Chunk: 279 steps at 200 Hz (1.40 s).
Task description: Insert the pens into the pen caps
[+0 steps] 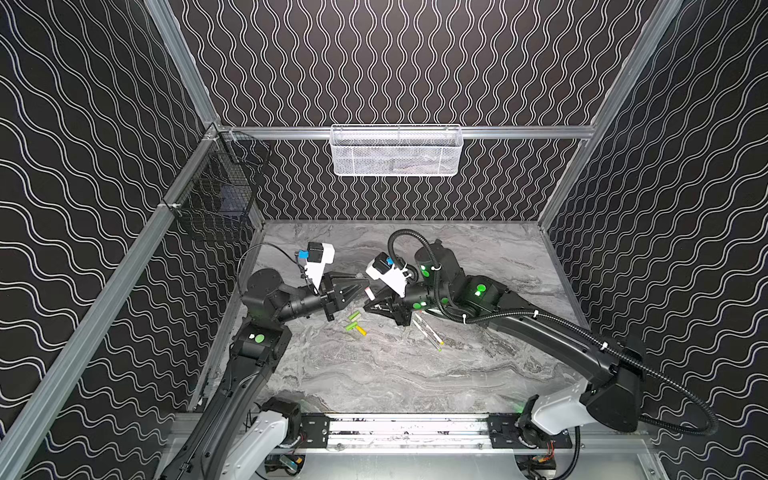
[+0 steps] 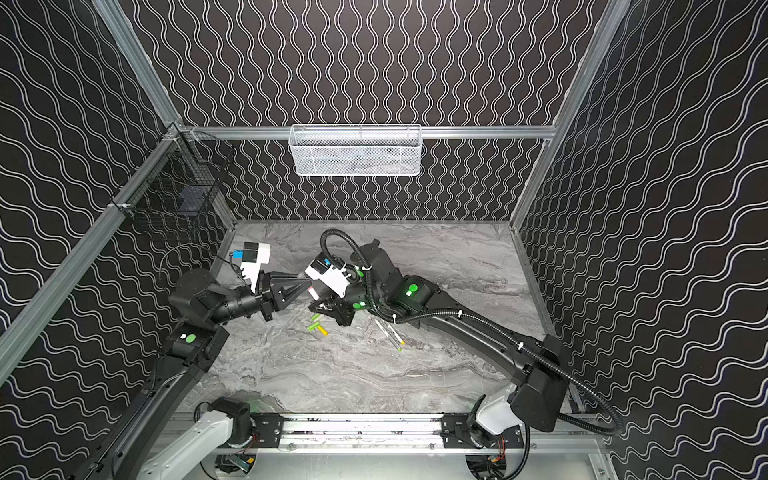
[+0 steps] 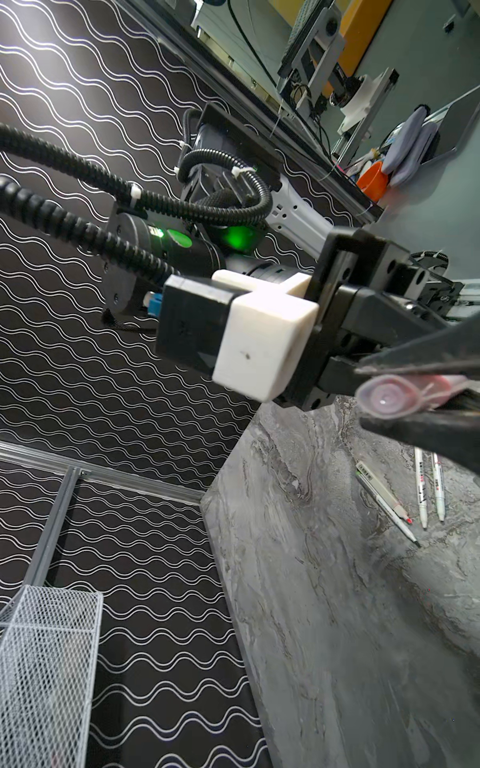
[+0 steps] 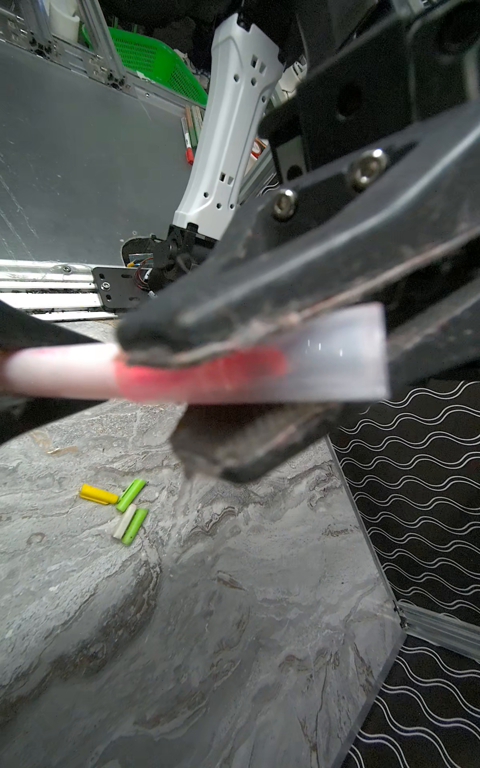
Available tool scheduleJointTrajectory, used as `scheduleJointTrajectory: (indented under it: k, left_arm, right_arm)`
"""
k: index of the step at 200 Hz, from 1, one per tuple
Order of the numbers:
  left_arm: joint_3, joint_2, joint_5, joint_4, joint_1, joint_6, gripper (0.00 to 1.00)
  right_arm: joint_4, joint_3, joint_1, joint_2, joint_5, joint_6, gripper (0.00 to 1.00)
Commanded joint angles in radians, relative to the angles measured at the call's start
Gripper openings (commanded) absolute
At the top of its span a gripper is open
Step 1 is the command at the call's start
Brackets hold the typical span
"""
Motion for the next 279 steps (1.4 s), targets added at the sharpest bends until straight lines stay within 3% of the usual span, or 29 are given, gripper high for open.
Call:
scheduleJointTrajectory:
  k: [1, 31, 59, 79, 116, 136, 144, 168, 206, 230, 279]
  left_arm:
    - [-0.014, 0.009, 0.073, -0.177, -0.006, 0.039, 0.00]
    - [-0.016, -0.008, 0.059, -0.183, -0.005, 0.037, 0.00]
    - [-0.014, -0.004, 0.059, -0.172, -0.003, 0.026, 0.15]
    - [-0.007, 0.000, 0.047, -0.186, 0.005, 0.025, 0.30]
    - [-0.001, -0.031, -0.008, -0.234, 0.016, 0.044, 0.72]
    - [0.003, -0.052, -0.048, -0.262, 0.019, 0.060, 0.85]
    - [0.006, -0.060, -0.070, -0.277, 0.020, 0.065, 0.98]
    - [0.020, -0.074, -0.120, -0.331, 0.021, 0.091, 0.99]
    - [0.023, -0.071, -0.139, -0.363, 0.021, 0.097, 0.99]
    - [0.035, -0.054, -0.170, -0.446, 0.021, 0.124, 0.99]
    - [0.055, -0.048, -0.300, -0.591, 0.018, 0.200, 0.99]
  right_arm:
    - [0.390, -0.027, -0.002, -0.027, -0.081, 0.048, 0.00]
    - [0.373, -0.137, -0.002, -0.039, -0.085, 0.071, 0.00]
    - [0.393, -0.209, -0.002, -0.057, -0.093, 0.107, 0.00]
    - [0.402, -0.242, -0.001, -0.065, -0.081, 0.122, 0.00]
    - [0.354, -0.272, -0.010, -0.063, -0.032, 0.132, 0.00]
    - [0.308, -0.275, -0.061, -0.044, -0.015, 0.174, 0.00]
    - [0.271, -0.270, -0.088, -0.034, 0.012, 0.187, 0.00]
    - [0.122, -0.255, -0.187, -0.001, 0.137, 0.184, 0.00]
    - [-0.085, -0.225, -0.429, 0.140, 0.355, 0.198, 0.00]
    - [-0.166, -0.179, -0.559, 0.266, 0.524, 0.193, 0.00]
    - [-0.245, -0.097, -0.725, 0.414, 0.695, 0.124, 0.00]
